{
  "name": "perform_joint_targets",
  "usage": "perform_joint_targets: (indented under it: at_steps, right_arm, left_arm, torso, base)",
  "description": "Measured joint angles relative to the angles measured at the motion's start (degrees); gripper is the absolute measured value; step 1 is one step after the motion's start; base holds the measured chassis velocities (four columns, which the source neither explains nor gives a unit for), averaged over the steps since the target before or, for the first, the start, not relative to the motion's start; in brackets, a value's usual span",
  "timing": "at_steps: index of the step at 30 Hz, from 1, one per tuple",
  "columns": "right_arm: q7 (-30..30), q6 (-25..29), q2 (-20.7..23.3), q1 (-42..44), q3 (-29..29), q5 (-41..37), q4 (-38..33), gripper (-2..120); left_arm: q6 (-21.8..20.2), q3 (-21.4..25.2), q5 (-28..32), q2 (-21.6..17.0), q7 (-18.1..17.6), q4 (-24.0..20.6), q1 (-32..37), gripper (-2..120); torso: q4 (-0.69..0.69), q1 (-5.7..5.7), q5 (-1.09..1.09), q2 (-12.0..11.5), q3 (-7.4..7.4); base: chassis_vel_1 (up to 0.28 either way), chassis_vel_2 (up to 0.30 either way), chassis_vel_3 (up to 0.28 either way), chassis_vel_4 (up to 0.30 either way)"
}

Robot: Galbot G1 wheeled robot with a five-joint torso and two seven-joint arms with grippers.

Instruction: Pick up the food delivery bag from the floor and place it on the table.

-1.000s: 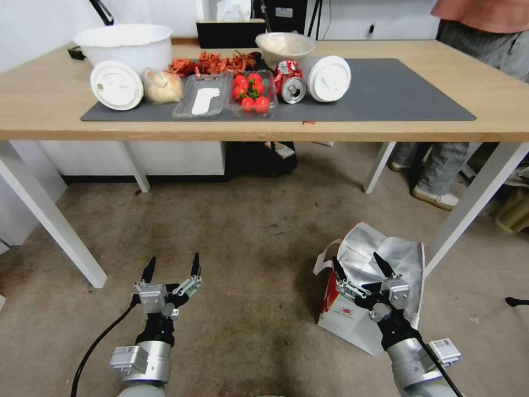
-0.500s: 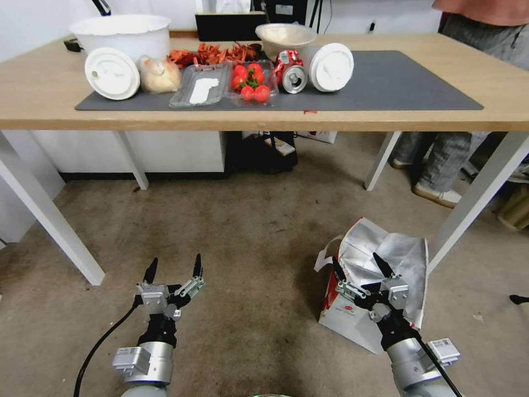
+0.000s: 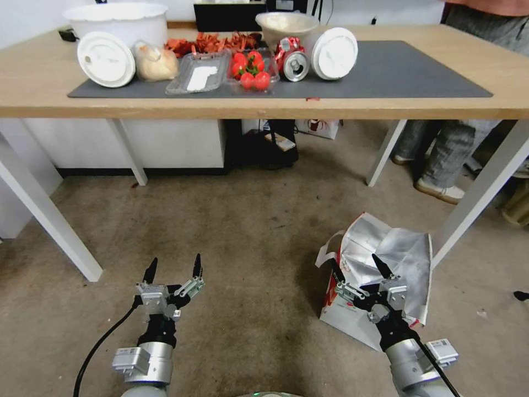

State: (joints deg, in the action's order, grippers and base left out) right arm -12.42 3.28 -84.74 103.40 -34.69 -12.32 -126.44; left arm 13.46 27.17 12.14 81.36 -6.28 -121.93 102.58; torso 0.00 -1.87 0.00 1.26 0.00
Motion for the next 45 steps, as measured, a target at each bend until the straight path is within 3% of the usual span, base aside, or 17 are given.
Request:
perform_joint_targets:
  at_steps: [11, 15, 17, 19, 23, 25, 29, 32, 41, 45]
  right_arm:
    - [0.8, 0.0, 0.4, 0.0, -0.1, -0.3, -0.6, 100]
    - [5.0, -2.4, 2.2, -0.8, -2.1, -1.3, -3.8, 100]
    - [11.6, -6.5, 4.6, -2.3, -4.8, -2.2, -4.5, 100]
    - [13.1, -7.5, 5.3, -2.7, -5.4, -2.5, -4.3, 100]
    - [20.1, -11.7, 8.8, -4.5, -9.0, -5.0, -2.3, 100]
    - [25.2, -15.0, 12.8, -7.0, -11.8, -9.2, 0.8, 100]
    - [28.5, -17.2, 15.2, -9.3, -12.4, -11.1, 3.9, 100]
    - [31.8, -21.8, 18.8, -13.3, -11.2, -14.1, 9.0, 100]
    - [34.8, -29.9, 22.4, -18.2, -7.0, -18.5, 14.5, 100]
    - [34.2, -30.7, 22.4, -18.1, -6.3, -18.5, 15.0, 100]
  left_arm:
    - [1.4, -0.1, -0.3, -0.1, 0.8, 1.5, -0.4, 100]
    - [2.1, -0.1, -0.3, -0.4, 1.1, 1.7, -0.7, 100]
    - [2.1, -0.1, -0.4, -0.6, 0.9, 1.7, -0.7, 100]
    - [2.2, -0.1, -0.4, -0.6, 0.8, 1.7, -0.7, 100]
    - [2.2, -0.2, -0.5, -0.7, 0.8, 1.6, -0.6, 100]
    - [2.4, -0.5, -0.4, -0.7, 0.8, 1.6, -0.6, 100]
    - [2.5, -0.6, -0.4, -0.7, 0.8, 1.6, -0.6, 100]
    - [3.1, -0.7, -0.5, -0.7, 0.8, 1.7, -0.5, 100]
    - [4.2, -0.6, -1.0, -0.1, 0.7, 2.8, -0.5, 100]
    - [4.3, -0.7, -1.0, 0.0, 0.6, 3.0, -0.7, 100]
  torso:
    - [0.00, 0.01, 0.01, 0.2, 0.00]
    - [0.00, 0.00, 0.00, 0.3, 0.00]
    - [0.00, -0.01, 0.01, 0.3, 0.00]
    - [0.00, -0.02, 0.00, 0.3, 0.00]
    - [0.00, -0.03, 0.02, 0.4, 0.00]
    - [0.00, -0.04, 0.01, 0.4, 0.00]
    - [0.00, -0.05, 0.00, 0.5, 0.00]
    - [0.00, -0.06, 0.01, 0.5, 0.00]
    - [0.01, -0.07, 0.00, 0.6, 0.00]
    - [-0.01, -0.06, 0.00, 0.6, 0.00]
  base:
    - [0.000, 0.000, 0.000, 0.000]
    - [0.000, 0.000, 0.000, 0.000]
    - [0.000, 0.000, 0.000, 0.000]
    - [0.000, 0.000, 0.000, 0.000]
    - [0.000, 0.000, 0.000, 0.000]
    - [0.000, 0.000, 0.000, 0.000]
    - [0.000, 0.000, 0.000, 0.000]
    - [0.000, 0.000, 0.000, 0.000]
    - [0.000, 0.000, 0.000, 0.000]
    - [0.000, 0.000, 0.000, 0.000]
